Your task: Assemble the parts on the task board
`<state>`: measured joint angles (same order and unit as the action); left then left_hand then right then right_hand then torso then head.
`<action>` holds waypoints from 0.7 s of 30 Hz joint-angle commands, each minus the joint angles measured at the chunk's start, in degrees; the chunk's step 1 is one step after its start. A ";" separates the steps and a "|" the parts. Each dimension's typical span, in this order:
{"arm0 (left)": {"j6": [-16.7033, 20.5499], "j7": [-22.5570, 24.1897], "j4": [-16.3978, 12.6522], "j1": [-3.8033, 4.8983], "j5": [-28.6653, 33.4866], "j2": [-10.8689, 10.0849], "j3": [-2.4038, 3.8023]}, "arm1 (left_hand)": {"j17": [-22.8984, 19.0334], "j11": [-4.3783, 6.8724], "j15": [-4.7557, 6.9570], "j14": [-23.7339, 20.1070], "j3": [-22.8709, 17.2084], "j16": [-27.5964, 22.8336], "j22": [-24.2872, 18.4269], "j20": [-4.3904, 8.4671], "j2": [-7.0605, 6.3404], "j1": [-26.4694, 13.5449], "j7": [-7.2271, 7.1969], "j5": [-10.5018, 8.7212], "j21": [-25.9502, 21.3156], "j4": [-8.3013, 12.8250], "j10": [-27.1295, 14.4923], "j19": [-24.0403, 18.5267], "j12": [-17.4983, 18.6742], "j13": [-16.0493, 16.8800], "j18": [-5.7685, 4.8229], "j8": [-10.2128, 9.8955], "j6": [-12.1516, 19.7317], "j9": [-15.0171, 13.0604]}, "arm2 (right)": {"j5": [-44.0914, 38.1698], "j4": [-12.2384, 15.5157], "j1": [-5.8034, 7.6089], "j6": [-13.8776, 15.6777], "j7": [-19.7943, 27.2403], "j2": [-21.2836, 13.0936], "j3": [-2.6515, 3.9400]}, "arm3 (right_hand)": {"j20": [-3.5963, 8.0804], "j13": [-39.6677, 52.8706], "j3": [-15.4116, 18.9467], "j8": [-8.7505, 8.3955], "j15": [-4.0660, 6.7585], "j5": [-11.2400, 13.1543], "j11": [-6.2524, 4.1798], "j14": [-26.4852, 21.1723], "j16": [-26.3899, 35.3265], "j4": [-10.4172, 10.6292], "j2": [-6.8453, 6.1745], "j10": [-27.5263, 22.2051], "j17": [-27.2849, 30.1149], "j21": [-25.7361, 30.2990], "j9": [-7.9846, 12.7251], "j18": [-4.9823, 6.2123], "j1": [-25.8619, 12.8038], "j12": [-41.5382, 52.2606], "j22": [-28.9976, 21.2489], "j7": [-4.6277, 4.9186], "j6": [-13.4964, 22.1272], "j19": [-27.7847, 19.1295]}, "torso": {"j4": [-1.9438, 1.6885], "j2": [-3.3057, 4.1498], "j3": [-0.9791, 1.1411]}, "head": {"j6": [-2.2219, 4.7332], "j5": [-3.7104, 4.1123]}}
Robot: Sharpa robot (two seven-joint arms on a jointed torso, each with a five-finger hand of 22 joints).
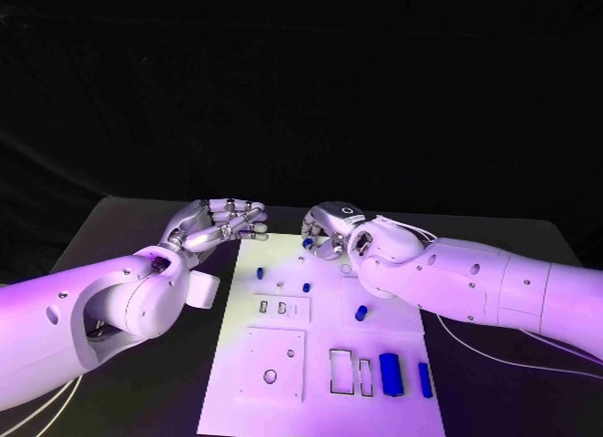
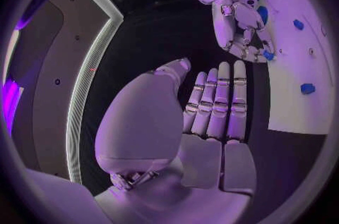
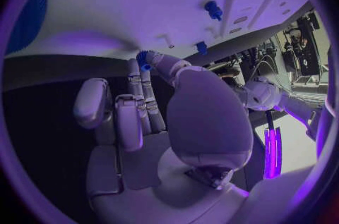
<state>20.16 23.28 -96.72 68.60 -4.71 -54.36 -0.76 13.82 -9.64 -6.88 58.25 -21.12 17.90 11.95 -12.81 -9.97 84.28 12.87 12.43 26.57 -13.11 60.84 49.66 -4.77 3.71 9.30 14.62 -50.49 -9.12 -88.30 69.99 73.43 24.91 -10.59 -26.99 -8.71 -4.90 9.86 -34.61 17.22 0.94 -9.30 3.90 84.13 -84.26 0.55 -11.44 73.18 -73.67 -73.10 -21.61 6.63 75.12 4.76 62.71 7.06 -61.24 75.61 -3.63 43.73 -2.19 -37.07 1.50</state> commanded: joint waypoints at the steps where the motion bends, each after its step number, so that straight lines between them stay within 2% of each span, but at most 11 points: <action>1: -0.96 0.40 -0.05 0.13 -0.23 0.09 0.06 | 0.06 -0.34 -0.22 -0.27 -0.31 -0.34 0.09 -0.04 -0.10 -0.06 0.51 -0.26 0.22 -0.04 -0.13 0.20 0.22 0.06 1.06 -0.34 0.42 0.05 | 0.14 -0.23 -0.14 -2.03 -0.36 0.09 -0.05 | -0.09 0.16 -0.16 0.13 0.10 -0.01 -0.72 3.02 -0.08 -0.28 0.51 0.47 0.05 0.22 -0.53 -1.04 0.23 0.27 -0.09 -0.05 0.20 -0.34 | 0.03 0.07 -0.04 | -0.08 -0.04; 6: -0.98 0.39 0.06 0.16 -0.23 0.12 0.06 | 0.06 -0.34 -0.22 -0.27 -0.31 -0.34 0.09 -0.04 -0.10 -0.06 0.51 -0.26 0.22 -0.04 -0.13 0.20 0.22 0.06 1.06 -0.34 0.42 0.05 | 0.34 -0.68 -0.20 -1.70 0.00 0.39 -0.05 | -0.22 0.16 -0.23 -0.15 -0.06 0.08 -0.52 2.88 0.11 -0.15 0.09 -0.06 0.65 0.68 -0.82 -0.91 -0.26 -0.07 -0.67 0.15 0.91 -0.81 | 0.04 0.06 -0.03 | -0.04 -0.08; 9: -1.00 0.38 0.14 0.16 -0.23 0.16 0.06 | 0.06 -0.34 -0.22 -0.27 -0.31 -0.34 0.09 -0.04 -0.10 -0.06 0.51 -0.26 0.22 -0.04 -0.13 0.20 0.22 0.06 1.06 -0.34 0.42 0.05 | 0.61 -1.12 -0.21 -1.39 0.27 0.63 -0.06 | -0.91 -0.63 -0.83 -1.79 -1.10 1.12 0.70 2.57 0.53 0.27 -1.02 -3.27 1.89 1.84 -0.73 -0.66 -1.22 -1.29 -2.13 1.46 3.71 -1.90 | 0.05 0.08 -0.04 | -0.03 -0.07; 10: -1.01 0.37 0.19 0.16 -0.23 0.18 0.06 | 0.06 -0.34 -0.22 -0.27 -0.31 -0.34 0.09 -0.04 -0.10 -0.06 0.51 -0.26 0.22 -0.04 -0.13 0.20 0.22 0.06 1.06 -0.34 0.42 0.05 | 0.70 -1.30 -0.21 -1.28 0.37 0.71 -0.06 | -1.34 -1.24 -0.86 -2.72 -1.76 2.11 1.36 2.32 0.88 0.51 -1.71 -5.53 2.81 2.58 -0.49 -0.51 -1.73 -1.31 -3.10 2.23 5.16 -2.55 | 0.04 0.08 -0.03 | -0.04 -0.07; 12: -1.03 0.35 0.25 0.17 -0.23 0.22 0.06 | 0.06 -0.34 -0.22 -0.27 -0.31 -0.34 0.09 -0.04 -0.10 -0.06 0.51 -0.26 0.22 -0.04 -0.13 0.20 0.22 0.06 1.06 -0.34 0.42 0.05 | 0.82 -1.55 -0.21 -1.07 0.53 0.79 -0.07 | -2.25 -2.25 -0.57 -4.26 -2.58 2.05 2.50 1.73 1.72 0.67 -2.80 -8.69 5.03 4.45 -0.12 0.00 -2.09 -1.15 -5.52 3.23 7.22 -4.12 | 0.03 0.07 -0.05 | -0.04 -0.08; 14: -1.04 0.35 0.32 0.17 -0.23 0.21 0.06 | 0.06 -0.34 -0.22 -0.27 -0.31 -0.34 0.09 -0.04 -0.10 -0.06 0.51 -0.26 0.22 -0.04 -0.13 0.20 0.22 0.06 1.06 -0.34 0.42 0.05 | 0.89 -1.29 -0.21 -0.69 0.63 0.53 -0.08 | -3.04 -3.57 1.64 -6.33 -3.14 2.07 3.18 0.90 2.98 0.65 -3.43 -12.56 8.02 7.03 0.46 0.76 -1.76 -0.96 -8.66 3.60 9.76 -6.03 | 0.05 0.06 -0.03 | -0.02 -0.16; 15: -1.03 0.36 0.35 0.17 -0.23 0.20 0.06 | 0.06 -0.34 -0.22 -0.27 -0.31 -0.34 0.09 -0.04 -0.10 -0.06 0.51 -0.26 0.22 -0.04 -0.13 0.20 0.22 0.06 1.06 -0.34 0.42 0.05 | 0.90 -0.90 -0.21 -0.57 0.62 0.21 -0.08 | -3.09 -3.77 2.30 -6.59 -3.24 2.06 3.20 0.81 3.14 0.68 -3.30 -12.98 8.40 7.40 0.52 0.87 -1.55 -0.85 -9.06 3.66 9.97 -6.24 | 0.05 0.03 -0.04 | -0.04 -0.17; 17: -1.03 0.36 0.41 0.17 -0.23 0.17 0.06 | 0.06 -0.34 -0.22 -0.27 -0.31 -0.34 0.09 -0.04 -0.10 -0.06 0.51 -0.26 0.22 -0.04 -0.13 0.20 0.22 0.06 1.06 -0.34 0.42 0.05 | 0.91 0.09 -0.21 -0.39 0.52 -0.61 -0.08 | -3.36 -4.60 6.32 -7.52 -3.25 1.78 3.16 0.50 3.71 0.92 -2.67 -14.79 9.73 8.70 0.75 1.05 -0.46 -0.42 -10.37 3.77 10.73 -6.84 | 0.11 0.01 0.00 | 0.01 -0.23; 18: -1.03 0.35 0.44 0.17 -0.23 0.15 0.06 | 0.06 -0.34 -0.22 -0.27 -0.31 -0.34 0.09 -0.04 -0.10 -0.06 0.51 -0.26 0.22 -0.04 -0.13 0.20 0.22 0.06 1.06 -0.34 0.42 0.05 | 0.91 0.75 -0.20 -0.32 0.45 -1.18 -0.08 | -3.19 -4.94 8.39 -7.77 -3.36 1.56 3.37 0.54 3.72 1.16 -2.03 -15.12 9.84 8.93 0.79 1.21 0.40 0.09 -10.42 3.50 10.61 -6.69 | 0.14 -0.01 0.04 | 0.02 -0.27; 21: -1.01 0.33 0.54 0.17 -0.23 0.01 0.05 | 0.06 -0.34 -0.22 -0.27 -0.31 -0.34 0.09 -0.04 -0.10 -0.06 0.51 -0.26 0.22 -0.04 -0.13 0.20 0.22 0.06 1.06 -0.34 0.42 0.05 | 0.91 4.01 -0.09 -0.10 -0.13 -4.09 -0.08 | -3.26 -5.23 10.63 -8.03 -3.21 1.34 3.22 0.65 3.57 1.57 -1.75 -15.07 9.69 8.89 0.83 1.04 1.13 0.87 -10.10 3.53 10.36 -6.30 | 0.27 -0.03 0.09 | 0.14 -0.38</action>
<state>20.13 23.28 -96.16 68.68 -4.72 -54.36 -0.76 13.81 -9.64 -6.88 58.25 -21.12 17.90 11.99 -12.81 -9.97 84.29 12.87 12.43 26.57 -13.11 60.84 49.66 -4.78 3.71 9.30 14.62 -50.49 -9.13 -87.31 72.82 73.26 24.54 -10.36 -30.13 -8.77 -8.17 4.69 -24.45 9.52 -1.84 -7.75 7.08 84.02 -80.71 2.00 -13.12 58.13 -63.92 -64.36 -20.86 7.18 75.70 5.45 52.52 10.78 -50.78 69.06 -3.50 43.73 -2.20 -37.04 1.21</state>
